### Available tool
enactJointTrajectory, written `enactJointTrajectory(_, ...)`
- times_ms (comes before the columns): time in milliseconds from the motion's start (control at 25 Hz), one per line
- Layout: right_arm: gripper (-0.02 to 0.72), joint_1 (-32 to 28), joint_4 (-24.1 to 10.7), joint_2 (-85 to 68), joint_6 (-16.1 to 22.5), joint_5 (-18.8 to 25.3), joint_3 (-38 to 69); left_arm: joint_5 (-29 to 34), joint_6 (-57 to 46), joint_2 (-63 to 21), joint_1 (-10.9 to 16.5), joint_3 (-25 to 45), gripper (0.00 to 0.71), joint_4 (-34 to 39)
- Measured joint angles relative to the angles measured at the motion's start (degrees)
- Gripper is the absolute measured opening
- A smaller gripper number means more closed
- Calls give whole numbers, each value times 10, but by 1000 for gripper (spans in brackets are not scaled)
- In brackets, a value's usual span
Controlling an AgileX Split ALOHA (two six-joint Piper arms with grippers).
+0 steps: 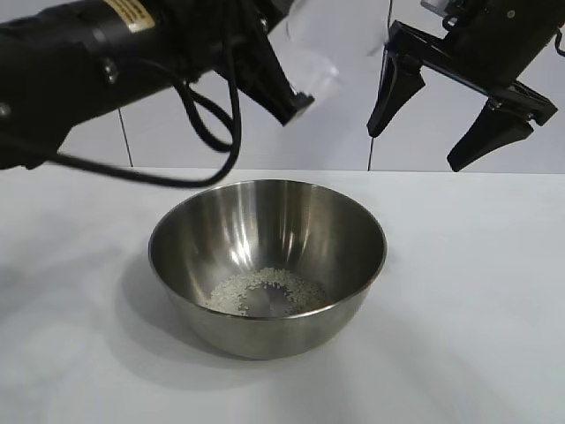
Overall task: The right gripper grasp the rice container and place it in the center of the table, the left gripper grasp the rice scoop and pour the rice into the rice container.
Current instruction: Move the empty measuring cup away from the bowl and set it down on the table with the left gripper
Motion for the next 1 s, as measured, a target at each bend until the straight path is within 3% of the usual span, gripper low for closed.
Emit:
enactJointTrajectory(160, 641, 0, 0, 0, 0, -2, 0, 71, -34, -62, 0, 3, 4, -109)
enactJointTrajectory(400, 641, 0, 0, 0, -1, -6, 0, 199, 8, -172, 7, 3, 4, -232)
enactJointTrajectory(560, 641, 0, 0, 0, -3, -7, 0, 263, 13, -212, 62, 10, 4, -313)
enactJointTrajectory(640, 641, 0, 0, 0, -4, -8, 0, 288, 13, -219, 96, 19, 4, -326)
enactJointTrajectory(800, 641, 0, 0, 0, -5, -16, 0, 303, 13, -223, 138, 44, 4, -327)
enactJointTrajectory(920, 641, 0, 0, 0, -6, -19, 0, 291, 7, -223, 153, 85, 4, -295)
enactJointTrajectory(1000, 641, 0, 0, 0, -6, -20, 0, 264, -22, -223, 154, 127, 4, -231)
